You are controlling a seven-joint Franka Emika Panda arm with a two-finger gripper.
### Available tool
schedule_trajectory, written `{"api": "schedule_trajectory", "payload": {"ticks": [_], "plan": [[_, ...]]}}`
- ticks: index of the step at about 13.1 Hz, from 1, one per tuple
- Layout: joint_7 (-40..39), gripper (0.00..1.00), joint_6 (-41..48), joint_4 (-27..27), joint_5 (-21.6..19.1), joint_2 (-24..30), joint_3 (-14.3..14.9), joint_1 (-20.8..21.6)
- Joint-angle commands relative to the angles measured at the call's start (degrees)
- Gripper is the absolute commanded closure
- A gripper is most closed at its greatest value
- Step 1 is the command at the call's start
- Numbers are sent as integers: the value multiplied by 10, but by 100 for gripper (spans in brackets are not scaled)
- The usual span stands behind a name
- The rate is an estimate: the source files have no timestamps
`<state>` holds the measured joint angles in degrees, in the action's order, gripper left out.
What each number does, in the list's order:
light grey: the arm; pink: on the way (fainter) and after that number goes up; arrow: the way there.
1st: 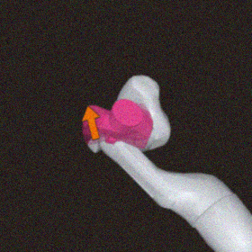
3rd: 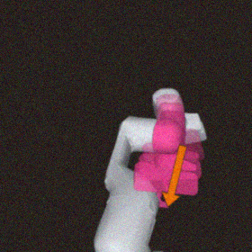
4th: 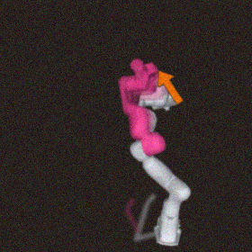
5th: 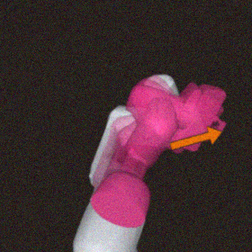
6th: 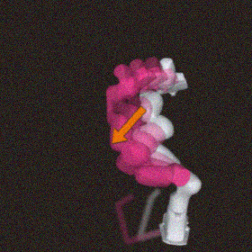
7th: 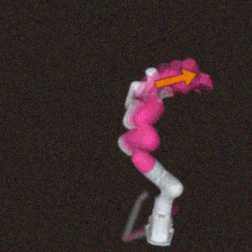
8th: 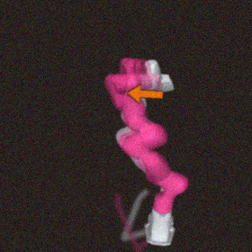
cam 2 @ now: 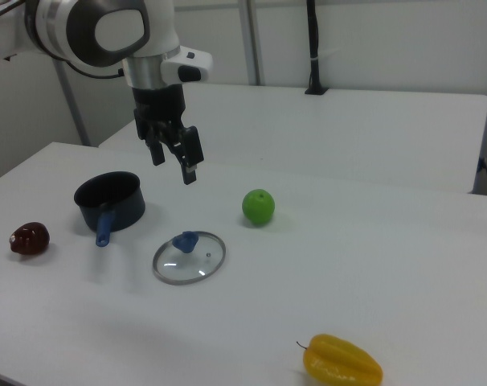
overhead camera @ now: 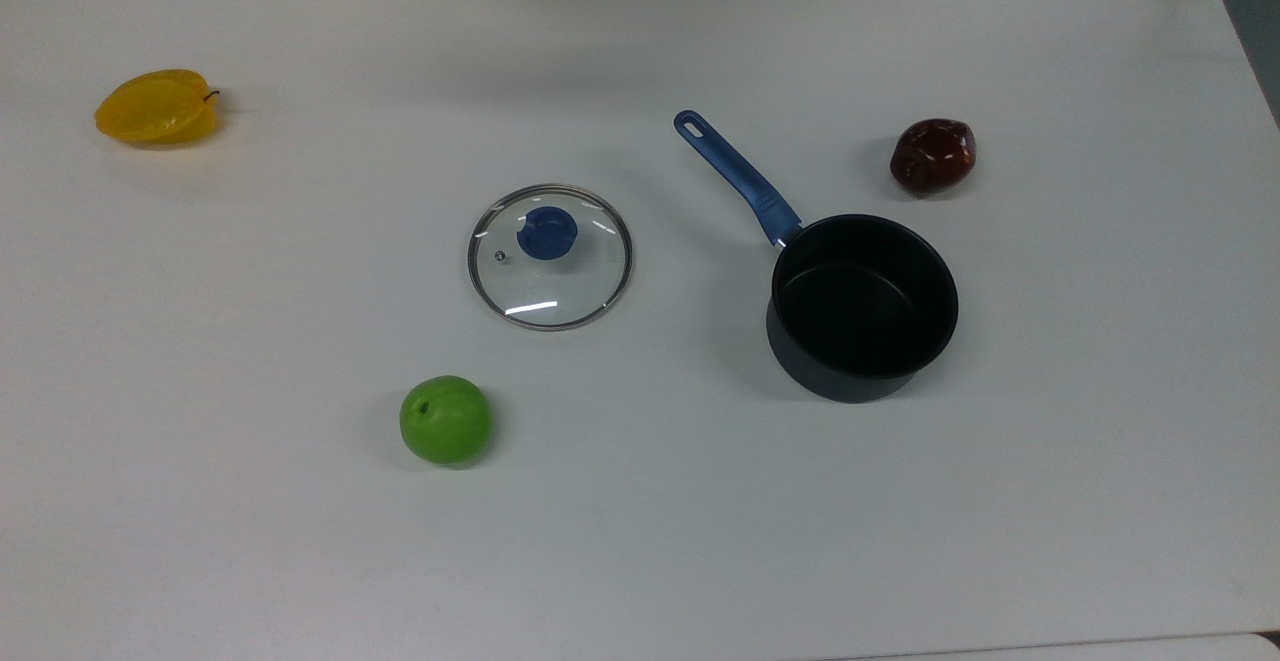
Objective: Close lid
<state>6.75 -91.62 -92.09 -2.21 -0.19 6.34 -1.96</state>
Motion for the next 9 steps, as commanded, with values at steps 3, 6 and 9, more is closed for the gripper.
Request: {"api": "schedule_trajectory", "payload": {"ticks": [3,6,9], "plan": [[88,0,-29,23,-38,-30,-49,22],[204,0,-89,24,-37,-77,-53,56],[227,0,-124,16,-30,-117,-52,82]]}}
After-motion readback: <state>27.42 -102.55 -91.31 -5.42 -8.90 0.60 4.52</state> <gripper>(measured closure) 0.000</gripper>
